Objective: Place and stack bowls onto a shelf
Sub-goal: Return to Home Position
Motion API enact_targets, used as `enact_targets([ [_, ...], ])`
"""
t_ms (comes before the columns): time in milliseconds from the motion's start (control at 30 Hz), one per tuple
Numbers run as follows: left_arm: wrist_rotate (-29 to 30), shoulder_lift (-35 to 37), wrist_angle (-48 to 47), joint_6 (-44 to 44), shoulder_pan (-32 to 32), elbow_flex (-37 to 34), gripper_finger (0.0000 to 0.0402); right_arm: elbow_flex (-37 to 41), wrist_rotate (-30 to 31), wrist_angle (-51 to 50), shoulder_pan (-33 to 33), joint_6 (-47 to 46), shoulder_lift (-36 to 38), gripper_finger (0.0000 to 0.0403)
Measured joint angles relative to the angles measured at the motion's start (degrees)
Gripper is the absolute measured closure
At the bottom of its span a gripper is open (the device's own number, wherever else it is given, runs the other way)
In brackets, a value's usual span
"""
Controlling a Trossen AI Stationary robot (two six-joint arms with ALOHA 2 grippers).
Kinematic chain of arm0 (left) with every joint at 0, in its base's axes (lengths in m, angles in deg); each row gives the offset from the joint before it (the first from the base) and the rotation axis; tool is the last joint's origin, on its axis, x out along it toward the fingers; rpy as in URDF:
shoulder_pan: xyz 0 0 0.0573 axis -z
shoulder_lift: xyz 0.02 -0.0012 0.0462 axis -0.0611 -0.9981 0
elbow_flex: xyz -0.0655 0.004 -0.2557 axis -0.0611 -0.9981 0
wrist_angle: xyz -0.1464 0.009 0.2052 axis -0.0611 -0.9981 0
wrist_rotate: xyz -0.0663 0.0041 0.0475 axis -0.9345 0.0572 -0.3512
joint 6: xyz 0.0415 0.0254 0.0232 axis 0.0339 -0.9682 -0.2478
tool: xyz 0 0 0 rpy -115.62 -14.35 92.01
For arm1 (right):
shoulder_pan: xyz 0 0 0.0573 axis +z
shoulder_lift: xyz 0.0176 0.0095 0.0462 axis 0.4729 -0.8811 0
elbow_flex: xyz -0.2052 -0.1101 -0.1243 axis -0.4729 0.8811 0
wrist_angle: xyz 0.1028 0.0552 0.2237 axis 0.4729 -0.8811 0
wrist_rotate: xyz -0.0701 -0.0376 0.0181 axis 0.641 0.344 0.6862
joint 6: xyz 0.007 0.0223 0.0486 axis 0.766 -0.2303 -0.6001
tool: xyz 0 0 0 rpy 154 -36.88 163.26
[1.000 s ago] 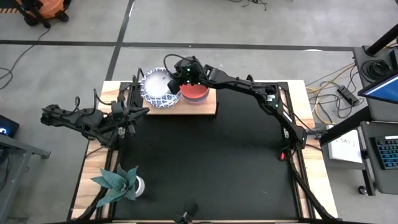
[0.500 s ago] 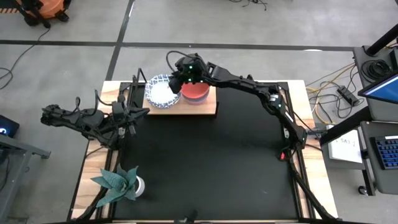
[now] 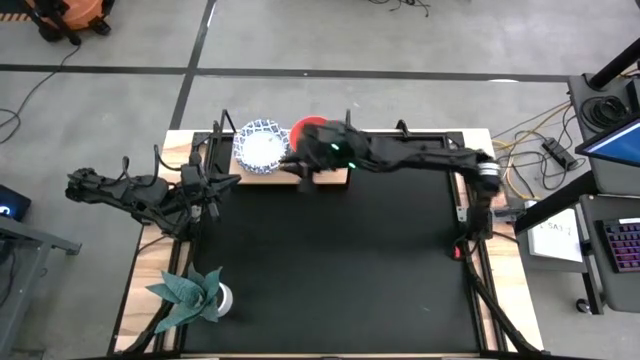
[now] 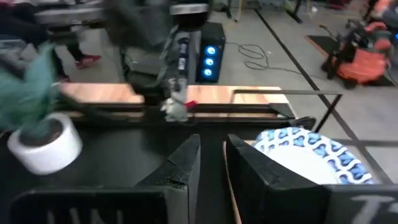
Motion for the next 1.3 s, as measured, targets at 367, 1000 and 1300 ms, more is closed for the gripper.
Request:
enact_targets([
  [367,-9.55,-0.28,-0.31,5.07,0.12,-5.35,0.0402,45.88,0.41,17.90,6.25,1.25,28.20,0.0349],
  [1000,-22.45,12.98,0.14,-6.00,0.26,-12.91,0.0402,86.19,1.67,27.29,6.38,1.17,76.49,0.0349],
  [1300,-22.53,23.73,8.20,-6.14,0.17,-22.20,0.0402,91.77,1.52,27.49,6.36,3.42,91.07,0.0349],
])
